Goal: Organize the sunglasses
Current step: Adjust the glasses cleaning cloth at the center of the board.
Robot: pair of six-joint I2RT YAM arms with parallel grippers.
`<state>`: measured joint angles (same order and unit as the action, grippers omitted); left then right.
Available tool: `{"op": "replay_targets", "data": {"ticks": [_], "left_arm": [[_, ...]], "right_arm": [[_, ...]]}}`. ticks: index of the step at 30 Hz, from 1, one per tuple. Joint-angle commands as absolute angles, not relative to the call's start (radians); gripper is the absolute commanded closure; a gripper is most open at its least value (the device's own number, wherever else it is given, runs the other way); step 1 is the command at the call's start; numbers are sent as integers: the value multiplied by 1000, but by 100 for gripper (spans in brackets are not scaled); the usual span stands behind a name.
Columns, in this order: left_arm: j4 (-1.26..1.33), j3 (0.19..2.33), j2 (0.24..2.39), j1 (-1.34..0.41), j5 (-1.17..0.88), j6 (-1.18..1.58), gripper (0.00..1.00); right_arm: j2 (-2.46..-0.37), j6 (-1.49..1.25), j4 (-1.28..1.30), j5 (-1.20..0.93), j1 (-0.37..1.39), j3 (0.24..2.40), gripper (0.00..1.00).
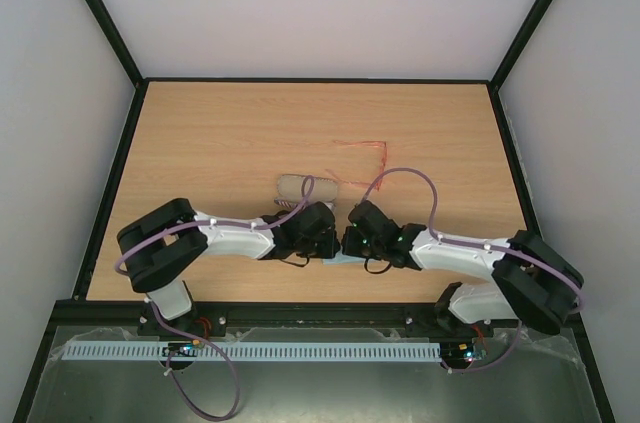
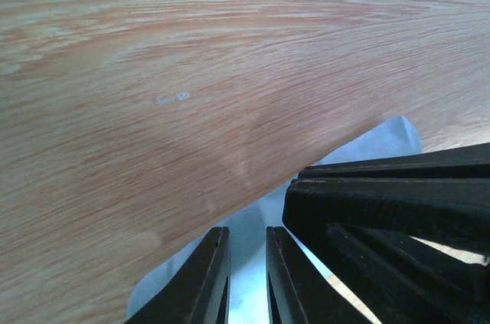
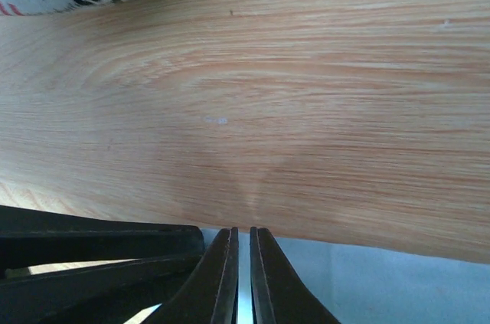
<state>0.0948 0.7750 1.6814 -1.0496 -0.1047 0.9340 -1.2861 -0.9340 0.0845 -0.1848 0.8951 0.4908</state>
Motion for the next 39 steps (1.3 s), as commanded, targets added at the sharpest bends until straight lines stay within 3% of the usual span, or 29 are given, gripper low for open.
{"op": "replay_targets", "data": {"ticks": [1, 10, 22, 39], "left_arm": [[121, 787, 1707, -1044, -95, 934, 85], [142, 760, 1710, -1044, -108, 946, 86], [50, 775, 1606, -1043, -69, 931, 84], [91, 708, 1648, -1032, -59, 940, 85]], "right_arm": [[-1321, -927, 9, -178, 883, 448, 91], [-1342, -928, -16, -198, 874, 418, 93], [-1169, -901, 143, -142, 856, 498, 91], [-1232, -895, 38, -190, 801, 364, 91]]}}
